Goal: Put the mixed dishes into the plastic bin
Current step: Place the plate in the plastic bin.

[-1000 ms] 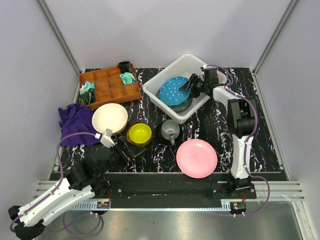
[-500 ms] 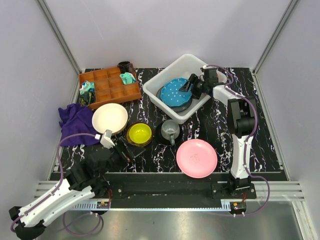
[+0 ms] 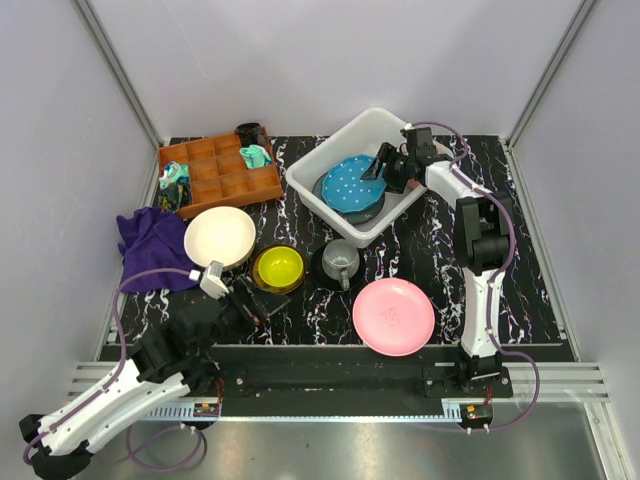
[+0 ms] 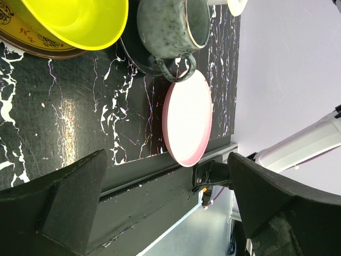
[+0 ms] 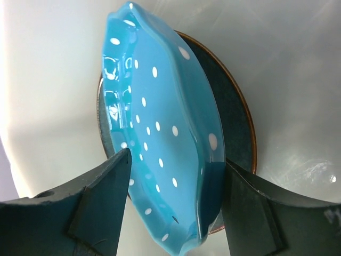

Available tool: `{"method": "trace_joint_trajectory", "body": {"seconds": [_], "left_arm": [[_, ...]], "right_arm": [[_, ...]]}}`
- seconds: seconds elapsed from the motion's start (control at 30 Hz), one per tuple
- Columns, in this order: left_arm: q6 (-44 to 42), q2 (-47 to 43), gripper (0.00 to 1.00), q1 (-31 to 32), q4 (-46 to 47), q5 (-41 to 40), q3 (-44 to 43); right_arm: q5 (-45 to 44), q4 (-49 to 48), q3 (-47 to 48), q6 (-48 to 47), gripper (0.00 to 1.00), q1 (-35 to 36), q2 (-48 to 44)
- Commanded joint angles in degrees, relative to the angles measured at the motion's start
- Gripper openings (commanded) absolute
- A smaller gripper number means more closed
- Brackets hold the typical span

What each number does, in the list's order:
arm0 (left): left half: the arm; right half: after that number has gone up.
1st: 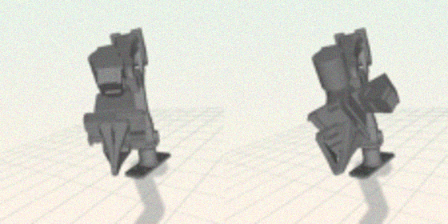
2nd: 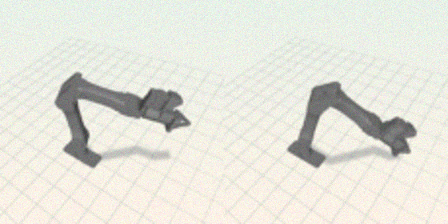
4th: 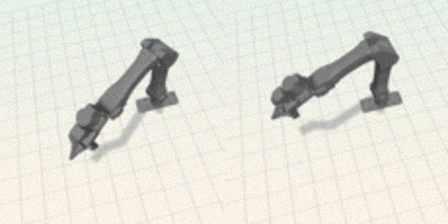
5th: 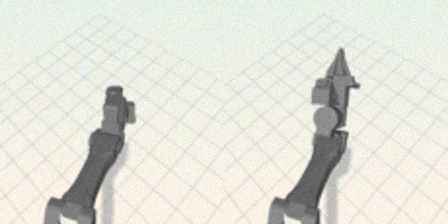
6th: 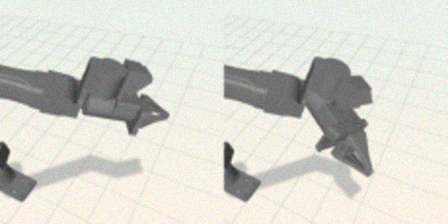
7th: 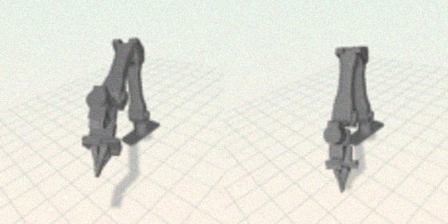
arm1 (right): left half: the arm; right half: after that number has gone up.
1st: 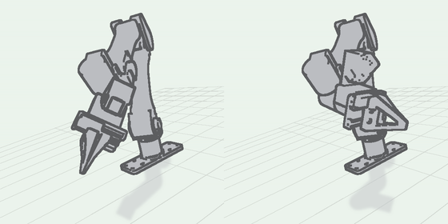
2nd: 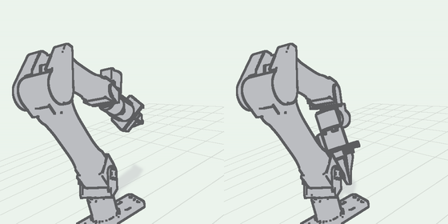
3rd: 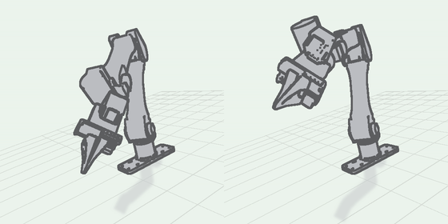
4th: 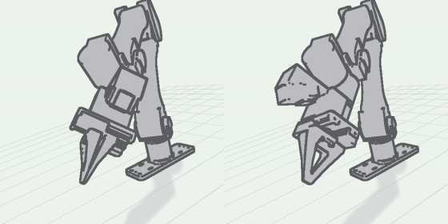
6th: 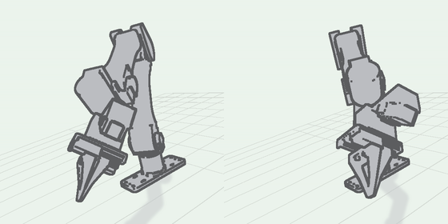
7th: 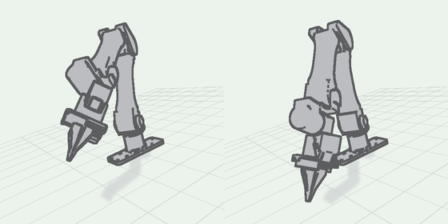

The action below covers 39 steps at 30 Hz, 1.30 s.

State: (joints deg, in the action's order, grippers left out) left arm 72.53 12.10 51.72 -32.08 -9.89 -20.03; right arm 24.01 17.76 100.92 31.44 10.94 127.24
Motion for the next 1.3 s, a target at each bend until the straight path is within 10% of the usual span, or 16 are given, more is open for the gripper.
{"method": "trace_joint_trajectory", "body": {"seconds": [0.0, 1.27], "left_arm": [[0.24, -0.50, 0.99, 0.22, 1.23, -0.39, 0.26], [0.95, -1.64, 0.99, 0.22, 0.43, -0.74, 1.40]], "right_arm": [[-1.60, 1.31, 4.72, -2.79, 0.72, 1.36, 0.90], [-11.53, 10.54, 10.87, -9.03, 0.73, 5.50, 5.56]]}}
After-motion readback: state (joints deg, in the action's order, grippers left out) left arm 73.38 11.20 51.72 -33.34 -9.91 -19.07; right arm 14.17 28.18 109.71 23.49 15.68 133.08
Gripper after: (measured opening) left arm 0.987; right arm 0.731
